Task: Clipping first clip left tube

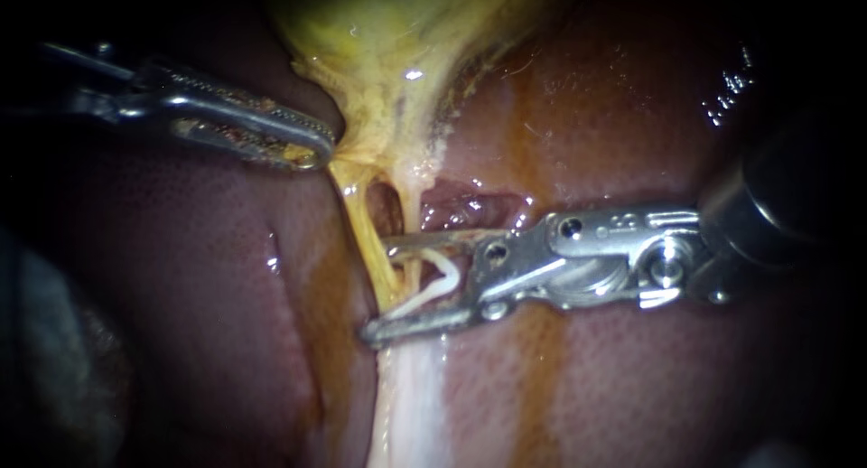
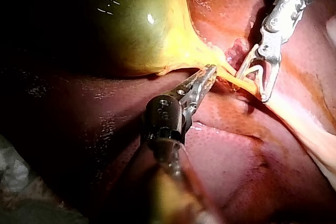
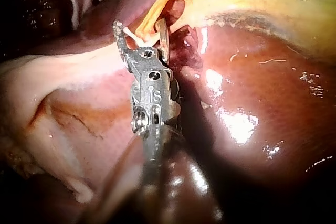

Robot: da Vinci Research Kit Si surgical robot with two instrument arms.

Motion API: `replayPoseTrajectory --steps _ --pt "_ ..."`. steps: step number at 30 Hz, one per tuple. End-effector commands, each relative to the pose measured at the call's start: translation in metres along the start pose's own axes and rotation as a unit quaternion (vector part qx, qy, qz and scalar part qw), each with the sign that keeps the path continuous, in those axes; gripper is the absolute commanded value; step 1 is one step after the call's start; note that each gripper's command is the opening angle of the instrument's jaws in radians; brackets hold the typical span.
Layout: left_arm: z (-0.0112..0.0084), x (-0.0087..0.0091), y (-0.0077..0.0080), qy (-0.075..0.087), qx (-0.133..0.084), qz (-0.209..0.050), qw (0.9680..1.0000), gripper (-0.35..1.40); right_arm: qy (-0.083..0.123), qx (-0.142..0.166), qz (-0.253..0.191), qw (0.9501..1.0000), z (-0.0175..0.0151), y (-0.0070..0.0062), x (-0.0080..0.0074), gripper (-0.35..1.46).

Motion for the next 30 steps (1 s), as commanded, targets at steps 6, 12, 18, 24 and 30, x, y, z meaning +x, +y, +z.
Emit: replayPoseTrajectory --steps 6,12,18,24,30 --pt "0.0001 0.0001 0.0000 0.000 0.000 0.000 1.0000 -0.35 0.008 0.019 -0.011 0.9997 0.0021 -0.0006 0.0006 0.48" --pt "0.0002 0.0002 0.0000 0.000 0.001 0.000 1.0000 -0.35 0.016 0.030 -0.013 0.9993 0.0030 -0.0010 0.0008 0.48" --pt "0.0003 0.0002 -0.0001 0.000 0.001 0.000 1.0000 -0.35 0.029 0.037 -0.006 0.9989 0.0028 -0.0021 0.0017 0.48" --pt "0.0003 0.0001 -0.0001 0.000 0.000 0.000 1.0000 -0.35 0.037 0.047 0.008 0.9982 0.0026 -0.0033 0.0028 0.47" --pt "0.0003 0.0001 -0.0002 0.000 0.001 0.000 1.0000 -0.35 0.031 0.061 0.044 0.9967 0.0018 -0.0035 0.0032 0.29"
